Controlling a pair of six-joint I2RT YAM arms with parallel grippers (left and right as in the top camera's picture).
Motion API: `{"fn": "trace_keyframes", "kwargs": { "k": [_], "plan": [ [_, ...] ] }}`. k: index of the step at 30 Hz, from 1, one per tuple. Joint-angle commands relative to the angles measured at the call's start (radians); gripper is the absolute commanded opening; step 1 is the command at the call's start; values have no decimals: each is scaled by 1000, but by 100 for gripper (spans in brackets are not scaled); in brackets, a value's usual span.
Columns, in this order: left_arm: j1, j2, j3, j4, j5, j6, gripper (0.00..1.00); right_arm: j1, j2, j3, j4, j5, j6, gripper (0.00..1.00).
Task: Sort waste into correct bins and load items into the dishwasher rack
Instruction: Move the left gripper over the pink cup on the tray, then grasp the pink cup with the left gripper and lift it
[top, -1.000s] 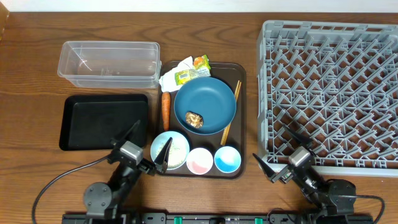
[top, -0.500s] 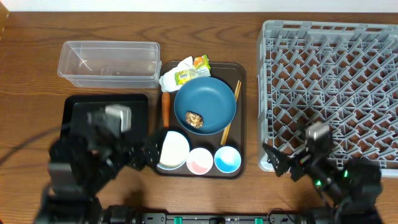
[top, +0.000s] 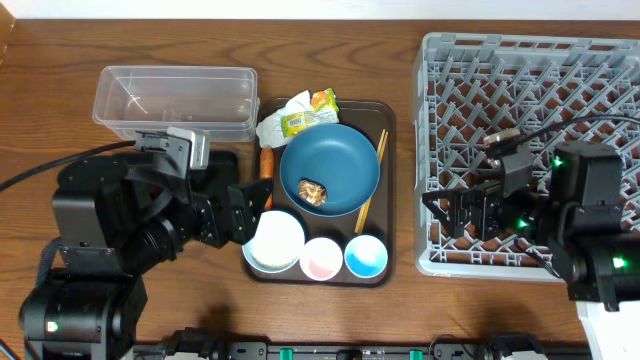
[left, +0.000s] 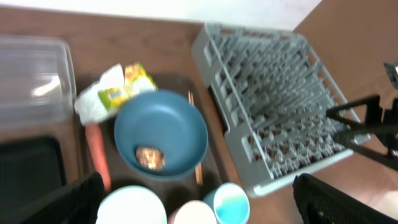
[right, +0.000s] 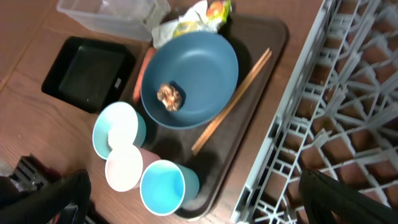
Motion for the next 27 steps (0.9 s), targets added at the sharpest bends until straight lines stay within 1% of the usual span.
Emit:
{"fn": "trace_keyframes", "kwargs": {
  "k": [1,4,7,13,14,15,17,21,22,24,27],
  "plan": [
    [-22,7,17,-78,-54,-5,98,-18,7,24,3,25,38,99],
    [-77,26,2,-206,-182,-5,98,-18,7,24,18,90,116,99],
    [-155,55,-34,-274,-231,-11,98,-18,7,24,34,129,171,99],
    [-343,130,-116,-262,-349,-108,99,-18,7,24,42,165,240,99],
    [-373,147,-125,-257,-370,-125,98,-18,7,24,41,165,240,99],
    [-410,169,-133,-250,-383,-135,91,-18,7,24,40,165,240,99],
    [-470,209,-149,-224,-384,-156,83,-18,7,24,37,164,240,99],
    [-579,305,-201,-127,-384,-197,81,-18,7,24,24,164,240,99],
    [-601,336,-214,-107,-387,-197,76,-18,7,24,22,164,240,99],
    [-631,395,-237,-77,-388,-197,69,-18,7,24,18,164,240,99],
    [-645,482,-252,-52,-391,-197,64,-18,7,24,6,164,239,99]
  ]
}}
